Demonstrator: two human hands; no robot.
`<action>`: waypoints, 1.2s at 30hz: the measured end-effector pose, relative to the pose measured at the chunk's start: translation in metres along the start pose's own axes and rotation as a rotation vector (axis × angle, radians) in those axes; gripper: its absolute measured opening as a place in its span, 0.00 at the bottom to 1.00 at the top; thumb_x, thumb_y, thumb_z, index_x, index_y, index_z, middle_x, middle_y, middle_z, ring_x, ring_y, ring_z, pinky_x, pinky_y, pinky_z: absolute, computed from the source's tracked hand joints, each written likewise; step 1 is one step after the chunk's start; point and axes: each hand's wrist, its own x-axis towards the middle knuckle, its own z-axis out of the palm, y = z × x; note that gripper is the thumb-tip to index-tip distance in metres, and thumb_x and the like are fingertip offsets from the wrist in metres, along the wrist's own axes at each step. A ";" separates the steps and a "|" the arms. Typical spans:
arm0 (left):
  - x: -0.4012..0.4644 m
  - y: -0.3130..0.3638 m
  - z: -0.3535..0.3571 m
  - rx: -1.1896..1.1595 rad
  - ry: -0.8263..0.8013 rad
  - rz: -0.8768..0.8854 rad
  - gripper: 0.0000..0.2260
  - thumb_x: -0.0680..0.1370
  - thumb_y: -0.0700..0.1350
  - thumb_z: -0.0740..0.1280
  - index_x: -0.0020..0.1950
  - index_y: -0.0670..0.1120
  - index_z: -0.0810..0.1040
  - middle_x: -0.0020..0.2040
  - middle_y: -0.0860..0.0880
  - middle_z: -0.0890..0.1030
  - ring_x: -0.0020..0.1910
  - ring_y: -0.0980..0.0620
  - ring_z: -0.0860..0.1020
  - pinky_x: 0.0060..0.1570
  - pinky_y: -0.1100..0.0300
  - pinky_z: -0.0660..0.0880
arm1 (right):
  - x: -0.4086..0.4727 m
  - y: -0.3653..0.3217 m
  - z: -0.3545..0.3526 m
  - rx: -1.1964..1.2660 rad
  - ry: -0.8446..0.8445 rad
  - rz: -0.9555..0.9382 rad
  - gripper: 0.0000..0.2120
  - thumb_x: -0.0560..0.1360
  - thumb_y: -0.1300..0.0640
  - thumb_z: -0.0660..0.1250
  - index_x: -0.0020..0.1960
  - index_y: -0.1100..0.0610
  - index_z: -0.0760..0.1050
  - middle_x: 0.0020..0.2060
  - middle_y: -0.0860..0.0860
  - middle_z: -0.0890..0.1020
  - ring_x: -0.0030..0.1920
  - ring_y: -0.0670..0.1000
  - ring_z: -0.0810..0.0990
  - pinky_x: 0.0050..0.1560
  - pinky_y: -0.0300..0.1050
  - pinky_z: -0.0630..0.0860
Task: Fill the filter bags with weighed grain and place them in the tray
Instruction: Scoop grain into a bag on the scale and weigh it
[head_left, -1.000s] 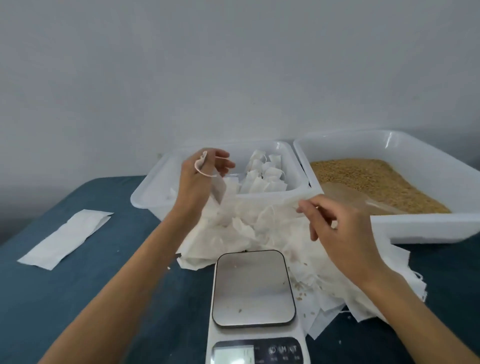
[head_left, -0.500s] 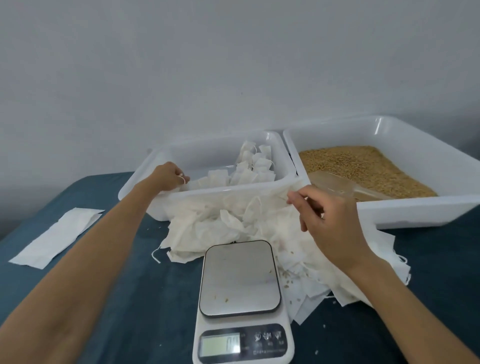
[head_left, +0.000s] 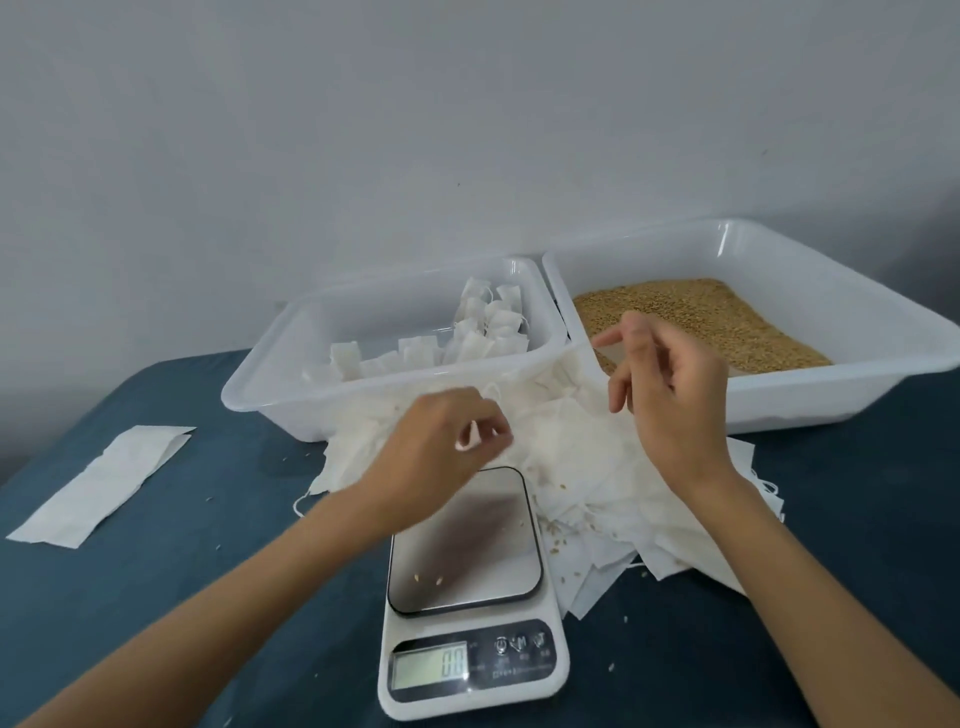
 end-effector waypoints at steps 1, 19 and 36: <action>-0.002 0.007 0.007 -0.018 -0.043 0.000 0.02 0.79 0.44 0.75 0.47 0.49 0.85 0.40 0.57 0.78 0.38 0.57 0.74 0.41 0.59 0.73 | 0.001 0.000 -0.001 0.011 0.011 0.010 0.18 0.86 0.50 0.58 0.47 0.56 0.82 0.23 0.52 0.76 0.24 0.48 0.76 0.32 0.39 0.70; 0.019 0.046 0.053 -0.059 -0.153 -0.126 0.04 0.80 0.41 0.71 0.50 0.43 0.86 0.41 0.54 0.82 0.40 0.53 0.79 0.46 0.61 0.76 | 0.004 -0.002 -0.003 0.070 0.062 0.059 0.20 0.86 0.50 0.56 0.46 0.57 0.82 0.23 0.53 0.76 0.24 0.49 0.74 0.35 0.42 0.71; 0.002 0.025 0.033 -1.279 0.236 -0.448 0.06 0.85 0.43 0.64 0.54 0.43 0.79 0.48 0.42 0.85 0.44 0.46 0.84 0.44 0.53 0.82 | 0.001 -0.008 -0.002 0.044 -0.341 0.157 0.16 0.75 0.41 0.73 0.61 0.43 0.77 0.55 0.42 0.81 0.32 0.52 0.75 0.32 0.38 0.72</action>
